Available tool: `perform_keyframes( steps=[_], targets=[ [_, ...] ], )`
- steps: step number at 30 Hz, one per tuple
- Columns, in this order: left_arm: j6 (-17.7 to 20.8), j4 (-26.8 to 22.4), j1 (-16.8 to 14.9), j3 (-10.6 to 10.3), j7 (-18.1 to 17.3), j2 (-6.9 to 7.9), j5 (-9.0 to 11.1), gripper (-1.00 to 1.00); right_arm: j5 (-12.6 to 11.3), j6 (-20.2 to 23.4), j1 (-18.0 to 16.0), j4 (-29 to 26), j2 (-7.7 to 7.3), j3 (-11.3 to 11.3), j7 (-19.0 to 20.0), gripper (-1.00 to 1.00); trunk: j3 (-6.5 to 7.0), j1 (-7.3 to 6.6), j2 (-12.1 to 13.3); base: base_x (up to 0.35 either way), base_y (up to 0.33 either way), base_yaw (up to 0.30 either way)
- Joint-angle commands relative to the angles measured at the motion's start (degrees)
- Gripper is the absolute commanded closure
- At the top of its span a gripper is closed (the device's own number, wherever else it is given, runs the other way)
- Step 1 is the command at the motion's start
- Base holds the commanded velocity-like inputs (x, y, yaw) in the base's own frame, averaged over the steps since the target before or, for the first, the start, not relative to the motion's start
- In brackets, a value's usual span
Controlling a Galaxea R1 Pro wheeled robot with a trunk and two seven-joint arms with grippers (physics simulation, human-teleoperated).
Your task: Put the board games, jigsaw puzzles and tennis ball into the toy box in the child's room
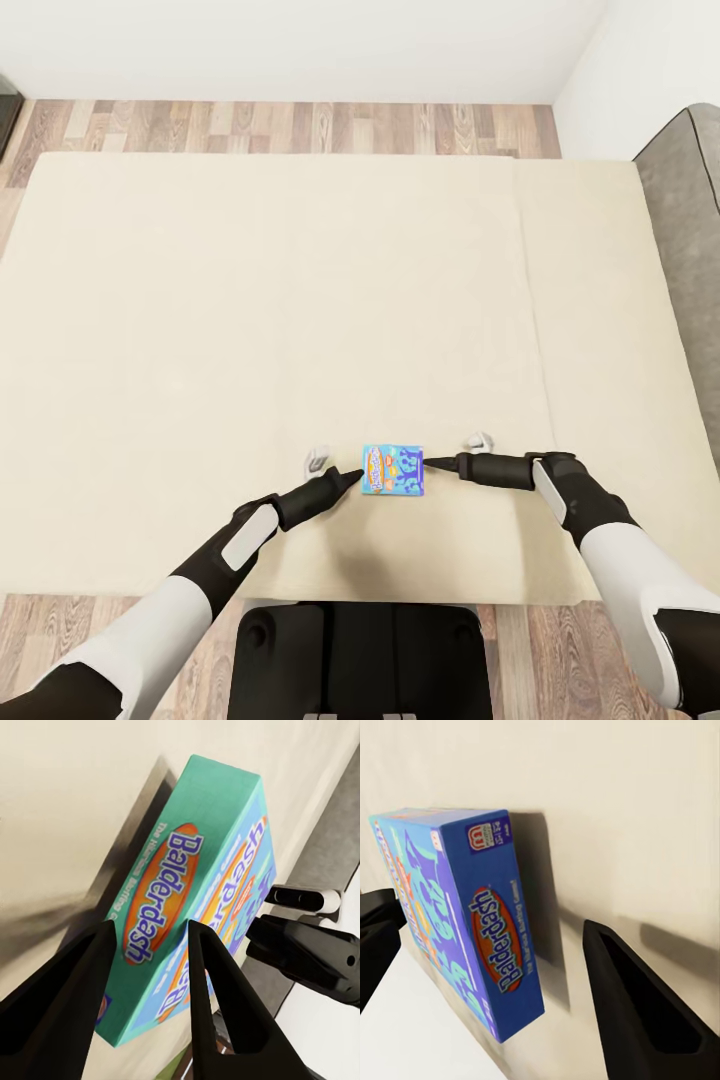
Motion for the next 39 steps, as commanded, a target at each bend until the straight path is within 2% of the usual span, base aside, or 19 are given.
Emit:
perform_keyframes(
  steps=[1,13,39],
  targets=[
    [-0.07,0.20,-0.01,0.03,0.17,0.01,-0.48,1.00,0.39,0.14,0.00,0.05,0.00,-0.11,-0.29,-1.00,-0.03,1.10,-0.03,0.000,0.000,0.000],
    [-0.04,0.14,-0.07,-0.06,0.06,-0.19,-0.39,1.00,0.54,0.13,0.01,0.05,0.58,0.09,-0.42,-1.00,-0.03,1.10,-0.03,0.000,0.000,0.000],
    [-0.01,-0.23,-0.10,-0.53,-1.01,-0.69,-0.42,1.00,0.63,0.08,0.01,0.05,0.70,0.31,-0.47,-1.00,-0.03,1.10,-0.03,0.000,0.000,0.000]
  ],
)
